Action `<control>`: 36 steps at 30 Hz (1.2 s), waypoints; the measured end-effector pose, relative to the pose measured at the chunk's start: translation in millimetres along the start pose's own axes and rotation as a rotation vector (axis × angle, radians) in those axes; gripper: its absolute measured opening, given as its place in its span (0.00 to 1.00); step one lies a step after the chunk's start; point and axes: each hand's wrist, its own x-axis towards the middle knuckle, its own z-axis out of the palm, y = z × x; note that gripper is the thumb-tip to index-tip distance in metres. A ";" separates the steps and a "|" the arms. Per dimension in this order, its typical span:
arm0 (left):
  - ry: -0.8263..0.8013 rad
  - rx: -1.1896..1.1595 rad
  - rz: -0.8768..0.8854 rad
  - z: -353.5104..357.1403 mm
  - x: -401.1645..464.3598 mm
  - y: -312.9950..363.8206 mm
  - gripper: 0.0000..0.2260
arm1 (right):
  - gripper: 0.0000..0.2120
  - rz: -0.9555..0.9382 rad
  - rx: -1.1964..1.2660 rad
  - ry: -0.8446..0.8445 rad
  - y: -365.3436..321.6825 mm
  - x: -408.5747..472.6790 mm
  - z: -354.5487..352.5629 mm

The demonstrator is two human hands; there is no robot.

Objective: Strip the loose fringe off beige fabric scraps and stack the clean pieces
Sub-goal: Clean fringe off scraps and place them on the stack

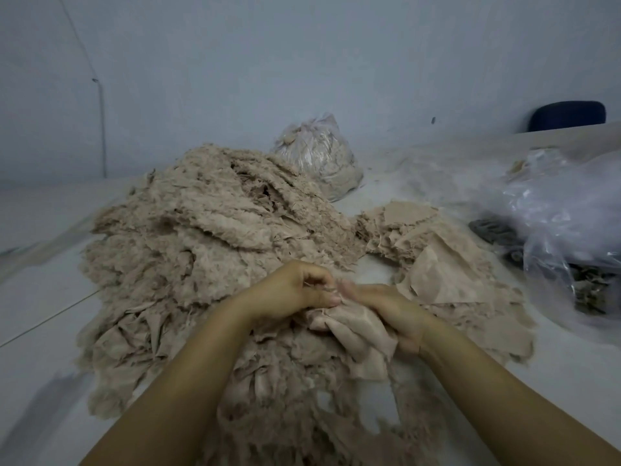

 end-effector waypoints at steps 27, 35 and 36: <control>0.220 -0.096 -0.031 42.6 18.2 -5.8 0.06 | 0.28 -0.206 -0.403 0.355 5.1 -7.0 -9.5; 0.317 -0.400 -0.045 42.3 13.5 -12.8 0.09 | 0.12 -0.271 -0.092 0.358 6.2 -11.7 -15.3; 0.287 -0.455 -0.065 42.5 13.7 -12.4 0.09 | 0.10 -0.274 -0.058 0.353 6.7 -10.7 -14.8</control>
